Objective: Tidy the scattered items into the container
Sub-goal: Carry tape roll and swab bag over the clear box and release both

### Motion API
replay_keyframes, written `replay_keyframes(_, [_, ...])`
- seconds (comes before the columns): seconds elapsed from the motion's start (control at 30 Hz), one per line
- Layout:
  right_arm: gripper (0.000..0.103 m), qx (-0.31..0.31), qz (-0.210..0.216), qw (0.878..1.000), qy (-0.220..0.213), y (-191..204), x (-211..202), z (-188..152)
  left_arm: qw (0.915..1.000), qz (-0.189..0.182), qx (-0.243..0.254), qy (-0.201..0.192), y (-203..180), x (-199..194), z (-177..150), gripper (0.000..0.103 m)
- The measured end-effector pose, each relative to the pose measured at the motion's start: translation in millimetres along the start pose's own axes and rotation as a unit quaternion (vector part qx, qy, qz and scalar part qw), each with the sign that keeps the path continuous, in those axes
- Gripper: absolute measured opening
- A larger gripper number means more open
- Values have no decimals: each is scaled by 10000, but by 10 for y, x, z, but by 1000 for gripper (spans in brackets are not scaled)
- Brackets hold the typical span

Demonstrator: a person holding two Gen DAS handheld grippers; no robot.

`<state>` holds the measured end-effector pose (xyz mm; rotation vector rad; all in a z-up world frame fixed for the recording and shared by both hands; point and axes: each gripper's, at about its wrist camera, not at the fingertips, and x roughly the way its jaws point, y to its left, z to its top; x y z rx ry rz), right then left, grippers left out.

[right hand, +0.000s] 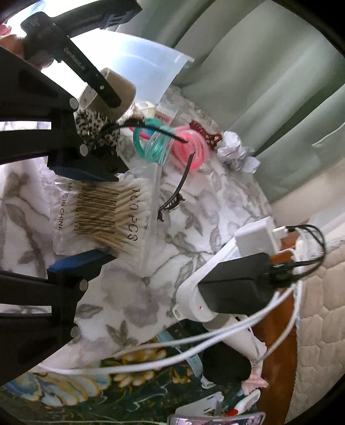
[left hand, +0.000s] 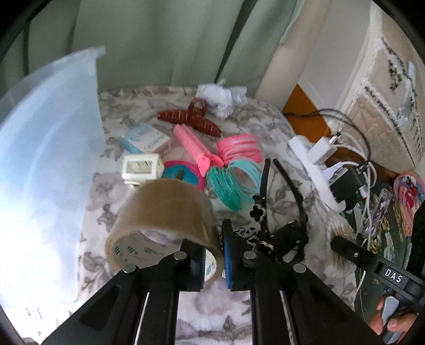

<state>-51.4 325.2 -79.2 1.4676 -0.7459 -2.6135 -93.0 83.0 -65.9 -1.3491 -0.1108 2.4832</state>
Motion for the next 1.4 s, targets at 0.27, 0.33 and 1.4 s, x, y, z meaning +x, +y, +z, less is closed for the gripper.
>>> replay_keyframes(0.27, [50,-223,163,9987,-418,207,-436,-31,9988,-28,45,-488,-51,-451,18,11])
replay_keyframes(0.33, [50,-298,193,9981,-511,265,-537,-38,9980,-76,56,-625,-58,-574,22,11])
replay_keyframes(1.4, [50,-2791,1438,9476,-587,2768,-674,-137,9537,489,-1699,-2432,1641,-1981,-99,11])
